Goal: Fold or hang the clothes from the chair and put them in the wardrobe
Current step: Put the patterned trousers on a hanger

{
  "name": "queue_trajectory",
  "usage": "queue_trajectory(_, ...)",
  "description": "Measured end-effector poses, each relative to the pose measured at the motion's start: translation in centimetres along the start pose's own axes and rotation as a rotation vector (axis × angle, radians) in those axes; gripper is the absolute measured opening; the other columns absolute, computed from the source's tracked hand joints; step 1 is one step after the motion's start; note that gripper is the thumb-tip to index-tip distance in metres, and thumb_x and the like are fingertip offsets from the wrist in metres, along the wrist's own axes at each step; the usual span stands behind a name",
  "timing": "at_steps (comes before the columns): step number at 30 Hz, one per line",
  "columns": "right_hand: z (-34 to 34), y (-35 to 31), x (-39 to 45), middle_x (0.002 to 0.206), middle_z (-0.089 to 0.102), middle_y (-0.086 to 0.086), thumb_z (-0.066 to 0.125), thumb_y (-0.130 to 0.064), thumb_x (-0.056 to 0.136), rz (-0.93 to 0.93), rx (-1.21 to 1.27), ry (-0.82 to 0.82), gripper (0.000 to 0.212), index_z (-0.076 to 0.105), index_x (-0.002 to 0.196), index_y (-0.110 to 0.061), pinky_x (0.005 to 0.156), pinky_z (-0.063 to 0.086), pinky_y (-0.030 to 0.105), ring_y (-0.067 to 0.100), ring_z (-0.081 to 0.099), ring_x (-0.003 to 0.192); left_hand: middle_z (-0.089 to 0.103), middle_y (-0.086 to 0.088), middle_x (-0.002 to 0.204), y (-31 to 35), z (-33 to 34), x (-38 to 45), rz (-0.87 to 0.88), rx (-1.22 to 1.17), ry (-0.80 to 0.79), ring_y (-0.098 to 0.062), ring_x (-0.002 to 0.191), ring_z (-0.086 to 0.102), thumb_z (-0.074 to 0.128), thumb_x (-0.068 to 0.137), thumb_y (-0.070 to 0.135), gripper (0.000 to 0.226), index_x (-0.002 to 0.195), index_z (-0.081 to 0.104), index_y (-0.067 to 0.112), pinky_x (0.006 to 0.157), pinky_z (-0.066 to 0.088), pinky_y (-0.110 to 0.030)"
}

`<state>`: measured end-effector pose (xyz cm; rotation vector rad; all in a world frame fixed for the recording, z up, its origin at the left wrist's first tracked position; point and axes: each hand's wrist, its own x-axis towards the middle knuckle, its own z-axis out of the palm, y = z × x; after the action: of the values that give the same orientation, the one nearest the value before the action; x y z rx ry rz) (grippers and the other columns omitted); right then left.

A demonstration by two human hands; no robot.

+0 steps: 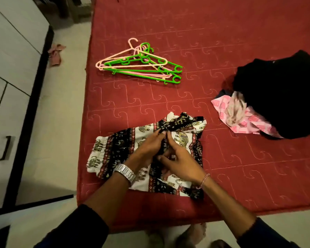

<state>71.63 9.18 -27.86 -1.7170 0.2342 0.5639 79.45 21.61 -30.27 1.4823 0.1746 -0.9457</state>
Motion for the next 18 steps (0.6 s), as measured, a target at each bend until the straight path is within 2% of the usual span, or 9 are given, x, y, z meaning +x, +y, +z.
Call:
queue_trajectory(3, 1.8, 0.2, 1.0, 0.091, 0.066, 0.001, 0.061, -0.02, 0.099, -0.065, -0.146, 0.135, 0.078, 0.013, 0.16, -0.031, 0.06, 0.062, 0.039, 0.015, 0.068, 0.065, 0.07, -0.01, 0.111, -0.4, -3.8, -1.1, -0.007, 0.009, -0.023, -0.026, 0.102, 0.068, 0.036, 0.108, 0.034, 0.031, 0.127, 0.057, 0.02, 0.086, 0.052, -0.036)
queue_trajectory(6, 2.0, -0.1, 3.2, 0.125, 0.052, -0.001, 0.06, -0.017, 0.098, -0.286, -0.622, 0.34, 0.078, 0.014, 0.16, -0.028, 0.062, 0.057, 0.024, 0.01, 0.058, 0.078, 0.059, -0.004, 0.139, -0.9, -6.8, -1.4, -0.033, 0.03, -0.023, -0.025, 0.13, 0.052, 0.039, 0.104, 0.041, 0.032, 0.13, 0.056, 0.033, 0.109, 0.039, -0.053)
queue_trajectory(8, 1.8, -1.2, 5.7, 0.15, 0.034, 0.006, 0.062, 0.0, 0.092, -0.397, -0.852, 0.297, 0.095, 0.006, 0.16, -0.031, 0.051, 0.048, 0.017, 0.008, 0.052, 0.082, 0.051, -0.006, 0.148, -1.1, -8.2, -1.5, -0.044, 0.024, -0.039, -0.029, 0.138, 0.044, 0.045, 0.098, 0.048, 0.035, 0.13, 0.057, 0.039, 0.114, 0.031, -0.06)
queue_trajectory(10, 1.7, -2.6, 8.4, 0.164, 0.013, 0.007, 0.062, 0.01, 0.085, -0.394, -1.031, 0.225, 0.102, 0.008, 0.16, -0.033, 0.047, 0.043, 0.016, 0.01, 0.053, 0.089, 0.062, -0.004, 0.137, -1.0, -8.9, -1.8, -0.042, 0.0, -0.027, -0.027, 0.13, 0.053, 0.043, 0.102, 0.044, 0.031, 0.128, 0.058, 0.037, 0.106, 0.042, -0.052)
queue_trajectory(11, 1.8, -3.3, 9.8, 0.166, 0.011, 0.007, 0.062, 0.007, 0.087, -0.377, -1.113, 0.199, 0.095, 0.015, 0.159, -0.032, 0.049, 0.044, 0.018, 0.013, 0.055, 0.091, 0.065, -0.002, 0.131, -1.0, -9.3, -2.0, -0.037, -0.008, -0.008, -0.024, 0.126, 0.056, 0.039, 0.104, 0.041, 0.029, 0.127, 0.058, 0.035, 0.103, 0.044, -0.047)
queue_trajectory(12, 1.9, -3.9, 11.1, 0.164, 0.018, 0.006, 0.061, -0.001, 0.092, -0.375, -1.195, 0.167, 0.079, 0.026, 0.157, -0.029, 0.053, 0.049, 0.022, 0.015, 0.058, 0.092, 0.066, -0.001, 0.129, -1.1, -9.8, -2.0, -0.035, -0.01, 0.018, -0.023, 0.125, 0.056, 0.037, 0.106, 0.039, 0.029, 0.127, 0.057, 0.034, 0.103, 0.043, -0.046)
queue_trajectory(14, 2.2, -5.1, 12.9, 0.147, 0.044, 0.001, 0.056, -0.022, 0.101, -0.4, -1.326, 0.1, 0.044, 0.046, 0.144, -0.023, 0.058, 0.055, 0.027, 0.014, 0.06, 0.085, 0.067, 0.001, 0.128, -1.5, -11.0, -2.1, -0.041, -0.047, 0.043, -0.023, 0.127, 0.055, 0.038, 0.106, 0.039, 0.03, 0.128, 0.058, 0.032, 0.109, 0.039, -0.047)
queue_trajectory(16, 3.1, -5.9, 14.5, 0.127, 0.054, -0.001, 0.05, -0.033, 0.103, -0.453, -1.391, 0.063, 0.035, 0.05, 0.134, -0.017, 0.06, 0.055, 0.028, 0.012, 0.055, 0.077, 0.07, 0.001, 0.125, -2.3, -12.5, -2.5, -0.079, -0.076, 0.039, -0.025, 0.125, 0.057, 0.044, 0.104, 0.043, 0.032, 0.128, 0.06, 0.03, 0.109, 0.04, -0.05)
queue_trajectory(18, 4.4, -6.1, 15.9, 0.116, 0.058, 0.001, 0.048, -0.033, 0.103, -0.51, -1.375, 0.027, 0.035, 0.049, 0.132, -0.013, 0.067, 0.058, 0.033, 0.015, 0.059, 0.078, 0.07, -0.002, 0.125, -3.5, -14.0, -3.4, -0.143, -0.044, 0.018, -0.027, 0.122, 0.059, 0.059, 0.096, 0.045, 0.039, 0.129, 0.06, 0.024, 0.106, 0.043, -0.052)
